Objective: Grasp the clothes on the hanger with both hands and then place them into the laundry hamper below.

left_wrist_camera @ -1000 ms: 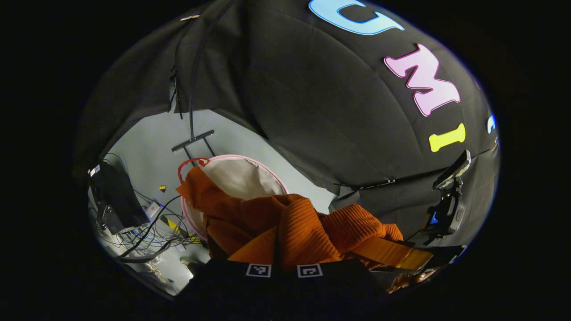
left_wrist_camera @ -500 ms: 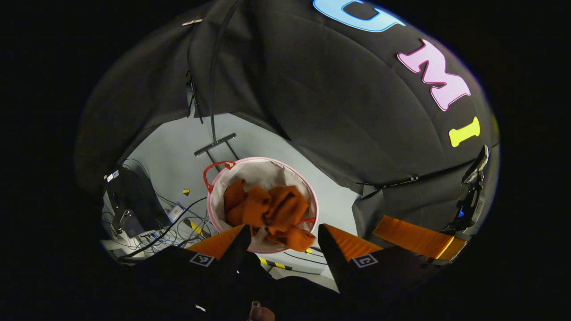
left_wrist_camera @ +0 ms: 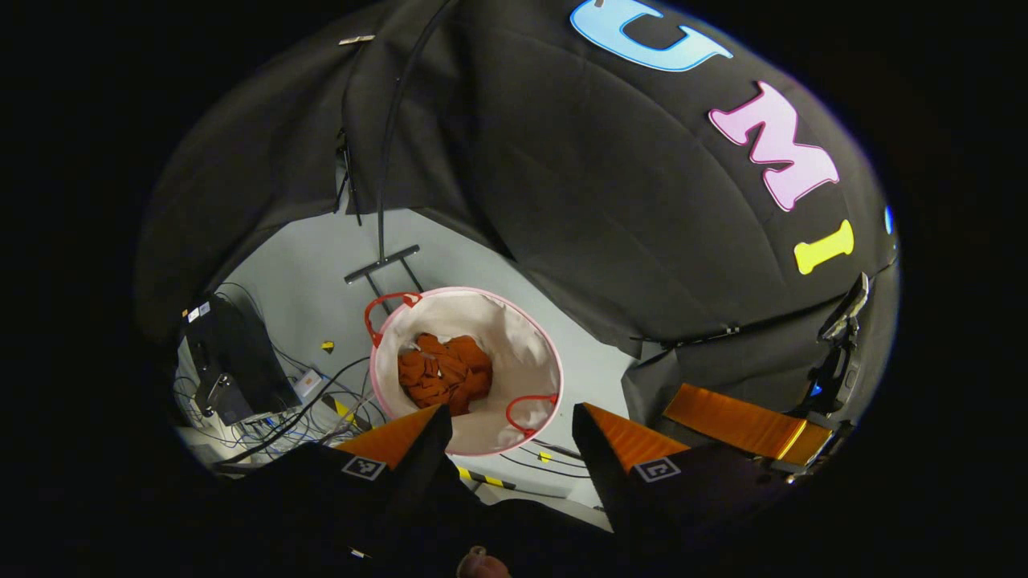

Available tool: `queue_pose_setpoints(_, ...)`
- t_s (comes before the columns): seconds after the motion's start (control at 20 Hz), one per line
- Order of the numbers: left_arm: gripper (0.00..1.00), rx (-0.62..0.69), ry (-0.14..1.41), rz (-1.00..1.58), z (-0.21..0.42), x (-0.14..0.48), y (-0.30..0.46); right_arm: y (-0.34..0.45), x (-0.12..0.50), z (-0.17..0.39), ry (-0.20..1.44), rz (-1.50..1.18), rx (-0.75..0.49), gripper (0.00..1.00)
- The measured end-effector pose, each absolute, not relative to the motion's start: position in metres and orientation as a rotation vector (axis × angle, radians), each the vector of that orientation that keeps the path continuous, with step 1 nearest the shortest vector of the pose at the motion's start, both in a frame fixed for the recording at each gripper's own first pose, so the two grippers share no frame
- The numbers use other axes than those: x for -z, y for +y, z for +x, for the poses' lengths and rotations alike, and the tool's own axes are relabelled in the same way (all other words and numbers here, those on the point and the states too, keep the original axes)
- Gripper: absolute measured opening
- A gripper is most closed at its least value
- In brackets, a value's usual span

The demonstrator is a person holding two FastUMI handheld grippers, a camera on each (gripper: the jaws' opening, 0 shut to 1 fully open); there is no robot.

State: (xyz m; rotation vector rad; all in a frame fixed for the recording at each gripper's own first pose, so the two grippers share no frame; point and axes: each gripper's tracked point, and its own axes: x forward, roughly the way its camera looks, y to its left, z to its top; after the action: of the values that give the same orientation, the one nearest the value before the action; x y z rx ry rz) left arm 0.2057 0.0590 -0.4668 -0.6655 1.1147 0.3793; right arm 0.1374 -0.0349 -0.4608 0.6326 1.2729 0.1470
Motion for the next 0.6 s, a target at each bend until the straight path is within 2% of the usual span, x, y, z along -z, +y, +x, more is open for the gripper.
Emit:
queue_pose_setpoints(0.3,0.96,-0.294,1.027,-0.650,0.173,0.426,0.051,-0.015,0.420,0.093,1.209,0.619,-0.134,0.99)
queue_pose_setpoints(0.6,0.96,-0.100,0.939,-0.525,0.108,0.352,0.046,0.018,0.353,0.043,1.038,0.589,-0.090,0.99)
